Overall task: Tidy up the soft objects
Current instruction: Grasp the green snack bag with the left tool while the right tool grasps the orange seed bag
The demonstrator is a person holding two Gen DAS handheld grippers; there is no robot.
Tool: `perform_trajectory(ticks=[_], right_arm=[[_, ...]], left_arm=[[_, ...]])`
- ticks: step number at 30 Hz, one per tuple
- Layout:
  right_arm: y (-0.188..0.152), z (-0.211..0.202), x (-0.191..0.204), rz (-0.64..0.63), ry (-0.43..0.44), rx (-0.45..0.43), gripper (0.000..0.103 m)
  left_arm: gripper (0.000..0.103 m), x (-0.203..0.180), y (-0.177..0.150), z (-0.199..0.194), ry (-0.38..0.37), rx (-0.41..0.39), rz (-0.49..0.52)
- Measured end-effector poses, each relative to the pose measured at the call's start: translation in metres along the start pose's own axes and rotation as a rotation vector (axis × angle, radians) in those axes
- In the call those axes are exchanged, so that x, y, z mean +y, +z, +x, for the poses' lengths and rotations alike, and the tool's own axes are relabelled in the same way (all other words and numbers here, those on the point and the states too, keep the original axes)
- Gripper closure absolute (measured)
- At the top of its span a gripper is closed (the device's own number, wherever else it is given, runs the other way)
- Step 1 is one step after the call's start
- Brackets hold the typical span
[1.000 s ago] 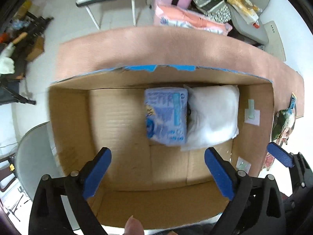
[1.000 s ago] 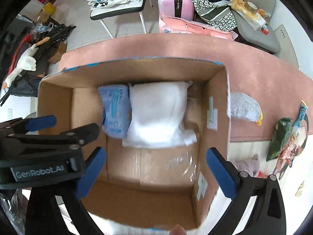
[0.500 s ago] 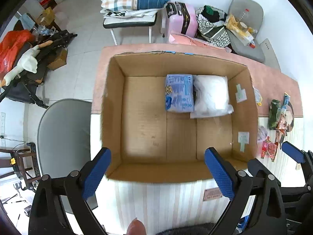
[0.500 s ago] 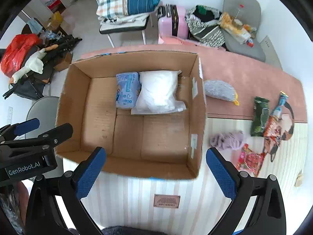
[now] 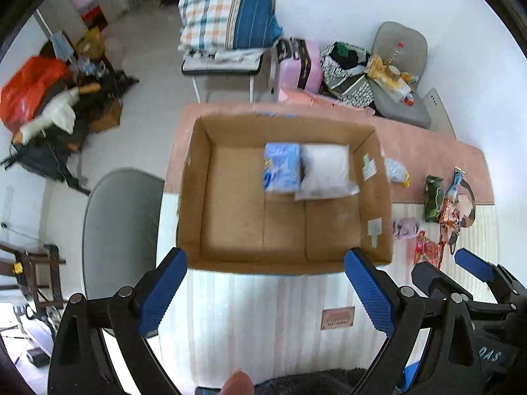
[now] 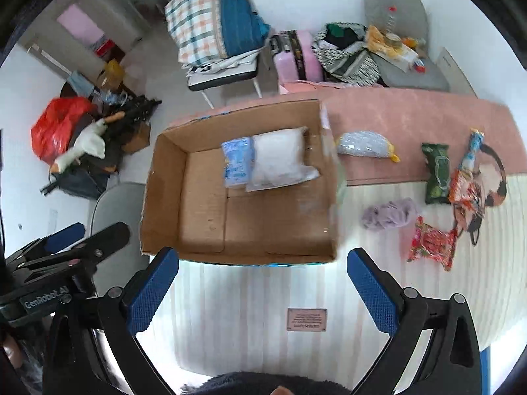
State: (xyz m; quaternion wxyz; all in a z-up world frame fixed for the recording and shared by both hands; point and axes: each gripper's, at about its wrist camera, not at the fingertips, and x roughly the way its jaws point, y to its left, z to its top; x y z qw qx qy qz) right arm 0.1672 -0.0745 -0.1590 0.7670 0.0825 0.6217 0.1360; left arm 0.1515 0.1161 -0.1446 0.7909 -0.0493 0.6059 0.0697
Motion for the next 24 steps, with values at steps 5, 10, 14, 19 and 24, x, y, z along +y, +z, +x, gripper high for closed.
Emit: perform_trajectory(ticks=[5, 10, 14, 19, 24], right_arm=[[0.011, -0.020, -0.096, 0.142, -0.053, -0.006, 0.000], [0.033, -0.022, -0.240, 0.346, -0.140, 0.013, 0.000], [0.052, 0.003, -0.334, 0.301, -0.219, 0.104, 0.000], [0.079, 0.068, -0.381, -0.058, -0.360, 0.293, 0.000], [0.084, 0.140, -0.394, -0.364, -0.392, 0.440, 0.000]], left_arm=[[0.005, -0.069, 0.017, 0.008, -0.058, 0.001, 0.042], [0.005, -0.163, 0.039, 0.049, -0.112, 0.074, 0.112], [0.005, -0.246, 0.050, 0.098, -0.108, 0.146, 0.213], [0.005, -0.320, 0.050, 0.164, -0.045, 0.253, 0.282], [0.005, -0.349, 0.034, 0.209, 0.005, 0.328, 0.285]])
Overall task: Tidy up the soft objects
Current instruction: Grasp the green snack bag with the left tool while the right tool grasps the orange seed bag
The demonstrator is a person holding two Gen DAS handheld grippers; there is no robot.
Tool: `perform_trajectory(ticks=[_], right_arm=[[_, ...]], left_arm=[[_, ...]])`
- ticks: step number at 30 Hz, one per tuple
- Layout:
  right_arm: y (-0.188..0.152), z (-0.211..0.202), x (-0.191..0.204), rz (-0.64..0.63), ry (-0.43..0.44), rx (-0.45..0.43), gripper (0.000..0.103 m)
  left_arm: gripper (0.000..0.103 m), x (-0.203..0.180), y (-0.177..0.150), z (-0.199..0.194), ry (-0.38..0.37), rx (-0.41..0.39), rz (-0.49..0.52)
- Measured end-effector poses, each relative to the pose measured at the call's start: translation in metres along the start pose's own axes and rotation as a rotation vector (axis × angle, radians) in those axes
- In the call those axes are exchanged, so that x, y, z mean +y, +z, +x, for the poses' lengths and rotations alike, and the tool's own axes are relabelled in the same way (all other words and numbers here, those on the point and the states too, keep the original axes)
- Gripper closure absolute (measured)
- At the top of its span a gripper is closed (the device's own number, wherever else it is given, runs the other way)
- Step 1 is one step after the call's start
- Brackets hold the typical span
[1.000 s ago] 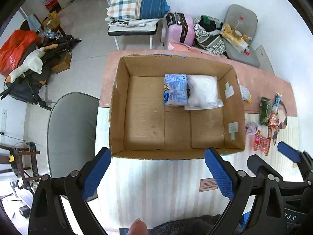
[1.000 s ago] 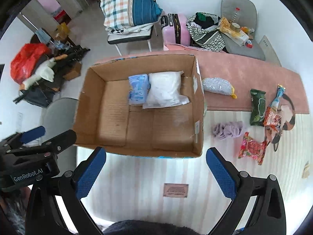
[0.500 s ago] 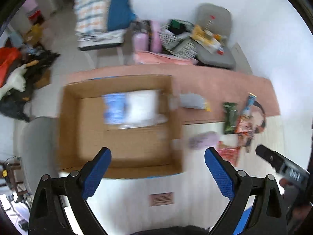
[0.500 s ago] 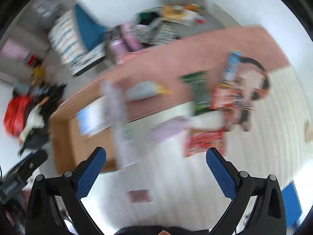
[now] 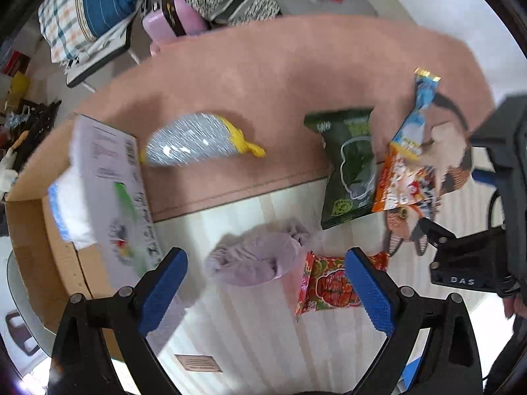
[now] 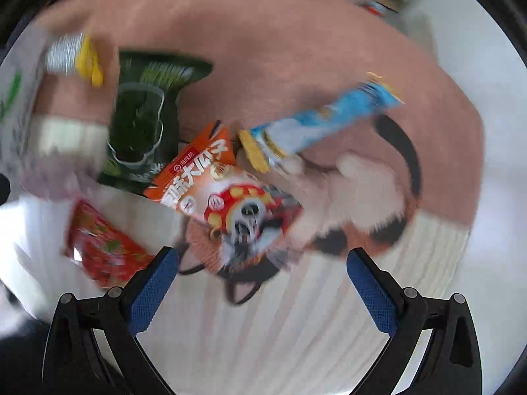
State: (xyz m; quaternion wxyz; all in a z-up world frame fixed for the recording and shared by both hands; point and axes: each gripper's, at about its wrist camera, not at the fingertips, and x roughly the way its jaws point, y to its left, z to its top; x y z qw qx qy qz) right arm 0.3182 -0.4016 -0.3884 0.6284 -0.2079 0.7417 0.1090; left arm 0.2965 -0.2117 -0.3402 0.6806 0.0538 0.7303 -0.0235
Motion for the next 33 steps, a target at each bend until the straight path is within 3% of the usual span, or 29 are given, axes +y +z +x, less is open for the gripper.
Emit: perform_trajectory(ticks=[3, 6, 7, 9, 12, 15, 18, 22, 26, 29, 31, 33], right_arm=[[0.014, 0.022, 0.009, -0.095, -0.002, -0.001, 0.005], [0.025, 0.036, 0.005, -0.087, 0.048, 0.012, 0.032], [0.026, 0.038, 0.000, -0.059, 0.065, 0.015, 0.048], [0.024, 0.042, -0.020, 0.088, 0.124, 0.040, 0.048], [0.008, 0.053, -0.065, 0.421, 0.291, 0.125, 0.048], [-0.007, 0.057, -0.094, 0.588, 0.379, 0.118, 0.047], [-0.014, 0.054, -0.109, 0.619, 0.371, 0.080, 0.034], [-0.014, 0.054, -0.120, 0.610, 0.390, 0.072, 0.032], [-0.014, 0.059, -0.123, 0.603, 0.397, 0.065, 0.032], [-0.002, 0.061, -0.114, 0.597, 0.389, 0.065, 0.032], [0.003, 0.061, -0.111, 0.584, 0.370, 0.066, 0.032], [0.011, 0.062, -0.096, 0.573, 0.349, 0.072, 0.032]], left_arm=[[0.005, -0.006, -0.001, 0.020, 0.003, 0.045, -0.022], [0.005, -0.008, 0.000, 0.034, 0.024, 0.066, -0.042], [0.005, -0.008, 0.002, 0.036, 0.027, 0.069, -0.051], [0.005, -0.008, 0.006, 0.038, 0.021, 0.069, -0.066], [0.005, -0.014, 0.018, 0.040, 0.012, 0.063, -0.079], [0.005, -0.028, 0.037, 0.045, -0.027, 0.064, -0.076], [0.005, -0.041, 0.055, 0.057, -0.080, 0.089, -0.078], [0.005, -0.057, 0.076, 0.079, -0.132, 0.147, -0.079], [0.010, -0.075, 0.083, 0.094, -0.115, 0.181, -0.046], [0.023, -0.087, 0.088, 0.100, -0.096, 0.193, -0.022], [0.046, -0.092, 0.089, 0.104, -0.073, 0.204, -0.011], [0.056, -0.091, 0.091, 0.106, -0.049, 0.209, -0.006]])
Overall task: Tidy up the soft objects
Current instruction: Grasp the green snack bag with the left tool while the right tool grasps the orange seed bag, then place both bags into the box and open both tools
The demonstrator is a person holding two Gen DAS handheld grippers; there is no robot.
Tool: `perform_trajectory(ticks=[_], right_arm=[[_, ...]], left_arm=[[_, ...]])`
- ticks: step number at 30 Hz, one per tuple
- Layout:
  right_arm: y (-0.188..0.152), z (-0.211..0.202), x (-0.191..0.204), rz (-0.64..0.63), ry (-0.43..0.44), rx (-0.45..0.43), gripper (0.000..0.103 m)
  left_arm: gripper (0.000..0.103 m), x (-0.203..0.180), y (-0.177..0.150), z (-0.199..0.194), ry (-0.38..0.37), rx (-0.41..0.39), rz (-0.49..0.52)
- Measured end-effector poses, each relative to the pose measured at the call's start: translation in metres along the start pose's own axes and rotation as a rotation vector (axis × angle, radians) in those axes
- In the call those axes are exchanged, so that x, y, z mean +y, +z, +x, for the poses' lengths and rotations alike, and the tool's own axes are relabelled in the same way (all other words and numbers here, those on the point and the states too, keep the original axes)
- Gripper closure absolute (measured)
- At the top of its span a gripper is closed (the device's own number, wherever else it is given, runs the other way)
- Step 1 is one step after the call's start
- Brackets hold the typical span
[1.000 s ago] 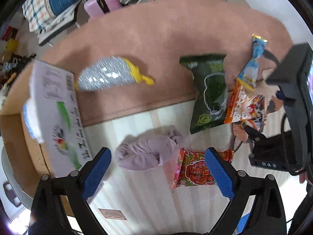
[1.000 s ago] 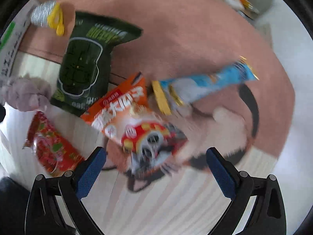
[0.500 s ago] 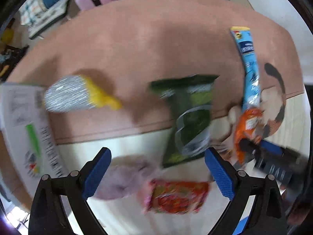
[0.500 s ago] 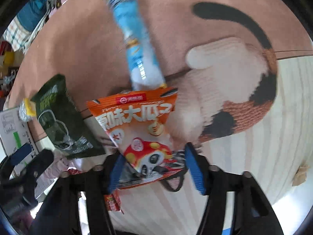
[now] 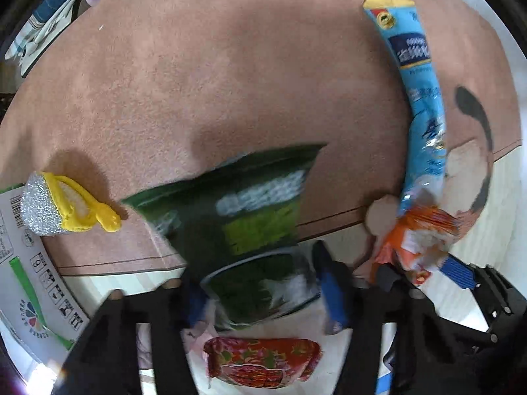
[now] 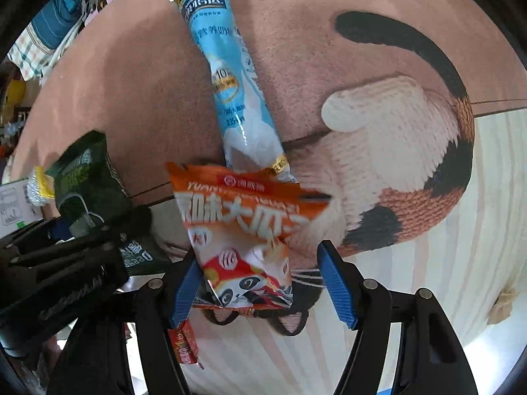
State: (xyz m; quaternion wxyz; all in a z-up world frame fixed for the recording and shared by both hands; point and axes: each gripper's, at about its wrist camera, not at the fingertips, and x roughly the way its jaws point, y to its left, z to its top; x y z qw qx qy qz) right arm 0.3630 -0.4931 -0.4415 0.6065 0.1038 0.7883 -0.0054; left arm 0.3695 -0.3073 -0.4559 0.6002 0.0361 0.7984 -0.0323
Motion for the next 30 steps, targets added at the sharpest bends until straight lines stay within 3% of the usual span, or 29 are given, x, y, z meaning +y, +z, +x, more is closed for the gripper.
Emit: perform_trajectory(ticks=[1, 4, 5, 10, 15, 22, 30], right_arm=[[-0.001, 0.001, 0.002, -0.001, -0.008, -0.004, 0.034], [-0.004, 0.003, 0.007, -0.004, -0.046, -0.028, 0.058], [-0.009, 0.006, 0.011, -0.004, -0.055, -0.039, 0.062], [-0.023, -0.002, 0.020, 0.010, -0.074, -0.081, 0.066], [-0.045, -0.033, 0.033, 0.022, 0.000, -0.125, 0.066], [-0.099, -0.098, 0.122, -0.071, 0.095, -0.225, 0.066], [-0.197, -0.120, 0.274, -0.200, 0.188, -0.235, 0.066]], left_arm=[[0.061, -0.002, -0.001, 0.000, 0.007, -0.011, 0.007], [0.068, 0.000, -0.006, -0.001, 0.010, -0.029, 0.010], [0.069, 0.004, -0.008, -0.002, 0.009, -0.033, 0.006], [0.070, 0.021, -0.037, -0.009, 0.010, -0.074, 0.005], [0.070, 0.052, -0.078, -0.046, -0.051, -0.145, -0.015], [0.070, 0.132, -0.139, -0.123, -0.145, -0.271, -0.059], [0.070, 0.269, -0.179, -0.168, -0.117, -0.317, -0.115]])
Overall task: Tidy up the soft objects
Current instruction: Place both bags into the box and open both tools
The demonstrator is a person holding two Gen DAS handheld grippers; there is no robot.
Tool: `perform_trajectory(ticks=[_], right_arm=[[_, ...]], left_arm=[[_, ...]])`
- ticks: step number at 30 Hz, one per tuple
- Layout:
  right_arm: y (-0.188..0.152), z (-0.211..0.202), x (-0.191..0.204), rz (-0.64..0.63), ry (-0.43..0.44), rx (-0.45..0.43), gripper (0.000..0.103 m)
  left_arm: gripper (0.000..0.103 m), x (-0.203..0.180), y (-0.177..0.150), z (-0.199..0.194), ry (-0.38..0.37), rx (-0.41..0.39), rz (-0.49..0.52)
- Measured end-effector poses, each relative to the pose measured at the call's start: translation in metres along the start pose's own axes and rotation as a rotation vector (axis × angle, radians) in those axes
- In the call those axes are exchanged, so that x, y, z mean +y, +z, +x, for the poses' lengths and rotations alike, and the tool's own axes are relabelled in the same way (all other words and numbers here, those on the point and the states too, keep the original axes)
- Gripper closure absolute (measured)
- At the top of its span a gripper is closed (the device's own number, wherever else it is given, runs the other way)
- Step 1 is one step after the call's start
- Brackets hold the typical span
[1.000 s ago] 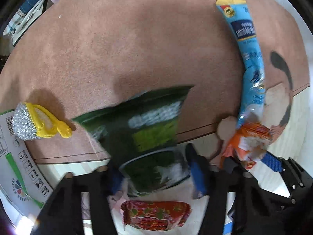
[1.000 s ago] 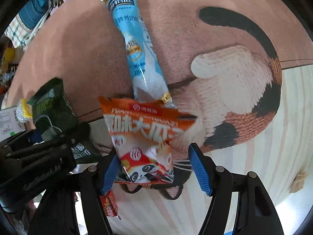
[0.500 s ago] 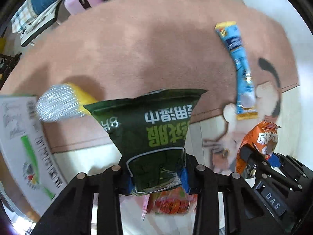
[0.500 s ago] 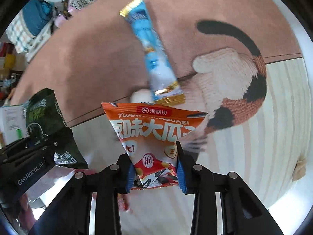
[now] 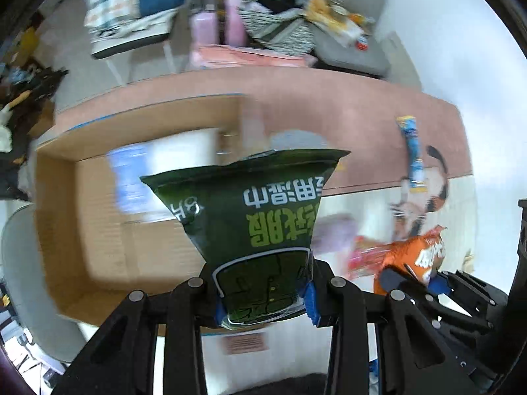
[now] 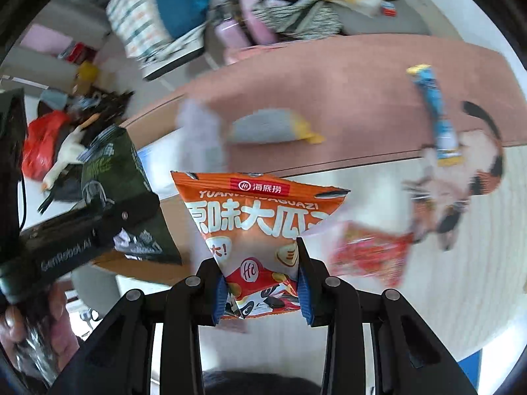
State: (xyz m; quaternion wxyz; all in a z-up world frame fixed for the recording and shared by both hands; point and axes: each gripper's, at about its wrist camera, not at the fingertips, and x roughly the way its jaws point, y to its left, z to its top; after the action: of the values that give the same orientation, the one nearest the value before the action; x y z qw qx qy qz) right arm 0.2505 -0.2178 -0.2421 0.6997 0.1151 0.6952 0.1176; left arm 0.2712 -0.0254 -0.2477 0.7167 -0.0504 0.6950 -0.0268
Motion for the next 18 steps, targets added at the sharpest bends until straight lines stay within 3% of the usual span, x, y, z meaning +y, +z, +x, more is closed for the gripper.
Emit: perform_trajectory(ticks=[3, 7, 13, 18], right_arm=[[-0.010, 0.020, 0.058, -0.005, 0.007, 0.039, 0.066], [-0.012, 0.065, 0.113, 0.000, -0.044, 0.067, 0.066], [-0.001, 0.132, 0.146, -0.007, -0.150, 0.112, 0.066], [0.002, 0.170, 0.156, -0.002, -0.206, 0.160, 0.066]], left_arm=[[0.070, 0.054, 0.001, -0.007, 0.055, -0.003, -0.008], [0.070, 0.118, 0.014, -0.002, 0.129, 0.013, -0.039], [0.070, 0.186, 0.048, 0.042, 0.187, 0.096, -0.073], [0.070, 0.219, 0.068, 0.082, 0.152, 0.190, -0.093]])
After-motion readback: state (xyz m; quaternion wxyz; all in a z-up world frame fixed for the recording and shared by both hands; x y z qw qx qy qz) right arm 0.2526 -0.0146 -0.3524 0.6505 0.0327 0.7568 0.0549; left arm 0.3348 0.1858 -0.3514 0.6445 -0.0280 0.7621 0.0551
